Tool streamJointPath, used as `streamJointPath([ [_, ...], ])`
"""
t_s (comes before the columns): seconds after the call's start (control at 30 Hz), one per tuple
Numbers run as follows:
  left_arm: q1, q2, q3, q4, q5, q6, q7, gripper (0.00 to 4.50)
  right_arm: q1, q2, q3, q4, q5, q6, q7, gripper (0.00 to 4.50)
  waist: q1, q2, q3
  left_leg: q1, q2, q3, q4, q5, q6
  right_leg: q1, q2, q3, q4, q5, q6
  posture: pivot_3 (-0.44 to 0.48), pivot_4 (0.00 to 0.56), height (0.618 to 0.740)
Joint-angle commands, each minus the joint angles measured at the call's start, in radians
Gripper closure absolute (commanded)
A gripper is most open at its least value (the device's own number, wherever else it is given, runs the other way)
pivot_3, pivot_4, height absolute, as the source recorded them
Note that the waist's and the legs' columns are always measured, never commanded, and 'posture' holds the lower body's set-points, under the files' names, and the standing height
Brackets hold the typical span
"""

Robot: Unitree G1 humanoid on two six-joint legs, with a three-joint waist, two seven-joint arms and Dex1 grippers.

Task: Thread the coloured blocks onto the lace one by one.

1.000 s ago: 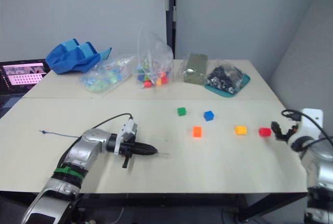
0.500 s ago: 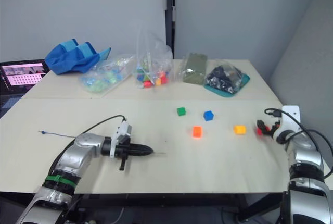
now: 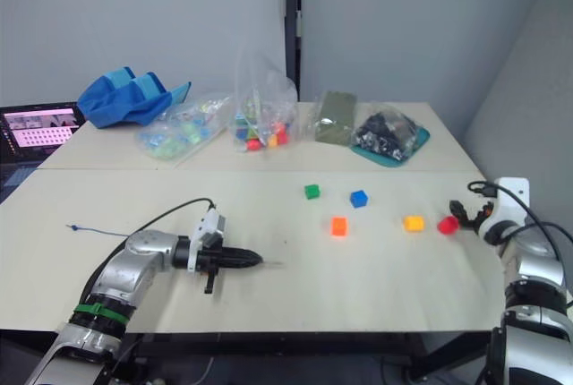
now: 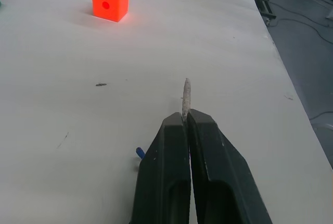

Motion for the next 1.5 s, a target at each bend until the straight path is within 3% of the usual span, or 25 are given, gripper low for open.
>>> streamJointPath([
  [0.03, -0.011, 0.001, 0.002, -0.006, -0.013, -0.017, -0.009, 4.45, -0.001, -0.029, -0.024, -0.061, 0.018, 0.015, 0.014, 0.0, 0.0, 0.0, 0.0, 0.0, 0.0, 0.0, 0.0, 0.0, 0.0, 0.0, 0.0, 0.0, 0.0, 0.0, 0.0, 0.0, 0.15, 0.74],
  [0.2, -0.014, 0.001, -0.001, 0.0, -0.013, -0.024, -0.011, 4.45, 0.033, -0.012, -0.034, -0.168, 0.043, 0.041, 0.044, 0.0, 0.0, 0.0, 0.0, 0.0, 0.0, 0.0, 0.0, 0.0, 0.0, 0.0, 0.0, 0.0, 0.0, 0.0, 0.0, 0.0, 0.15, 0.74],
  [0.43, -0.006, 0.004, -0.001, -0.006, -0.012, -0.026, -0.009, 4.45, 0.211, 0.055, -0.009, -0.473, 0.049, 0.146, 0.028, 0.0, 0.002, 0.0, 0.0, 0.0, 0.0, 0.0, 0.0, 0.0, 0.0, 0.0, 0.0, 0.0, 0.0, 0.0, 0.0, 0.0, 0.15, 0.74],
  [0.87, -0.027, 0.005, -0.012, 0.021, 0.0, -0.048, -0.017, 4.45, 0.211, 0.129, -0.055, -0.402, 0.069, 0.155, -0.065, 0.0, 0.001, 0.0, 0.0, 0.0, 0.0, 0.0, 0.0, 0.0, 0.0, 0.0, 0.0, 0.0, 0.0, 0.0, 0.0, 0.0, 0.15, 0.74],
  [0.97, -0.027, 0.007, -0.014, 0.021, 0.003, -0.052, -0.017, 4.5, 0.192, 0.131, -0.064, -0.344, 0.062, 0.131, -0.081, 0.78, 0.001, 0.0, 0.0, 0.0, 0.0, 0.0, 0.0, 0.0, 0.0, 0.0, 0.0, 0.0, 0.0, 0.0, 0.0, 0.0, 0.15, 0.74],
  [1.2, -0.026, 0.009, -0.015, 0.021, 0.004, -0.052, -0.016, 4.5, 0.184, 0.128, -0.062, -0.326, 0.066, 0.12, -0.066, 3.22, 0.001, 0.0, 0.0, 0.0, 0.0, 0.0, 0.0, 0.0, 0.0, 0.0, 0.0, 0.0, 0.0, 0.0, 0.0, 0.0, 0.15, 0.74],
  [1.33, -0.024, 0.009, -0.018, 0.022, 0.004, -0.057, -0.019, 4.5, 0.236, 0.12, -0.088, -0.483, 0.112, 0.176, -0.042, 3.34, 0.001, 0.0, 0.0, 0.0, 0.0, 0.0, 0.0, 0.0, 0.0, 0.0, 0.0, 0.0, 0.0, 0.0, 0.0, 0.0, 0.15, 0.74],
  [1.5, -0.026, 0.011, -0.021, 0.032, 0.001, -0.065, -0.028, 4.5, 0.382, 0.132, -0.132, -0.894, 0.218, 0.385, -0.095, 3.34, 0.004, 0.0, 0.0, 0.0, 0.0, 0.0, 0.0, 0.0, 0.0, 0.0, 0.0, 0.0, 0.0, 0.0, 0.0, 0.0, 0.15, 0.74],
])
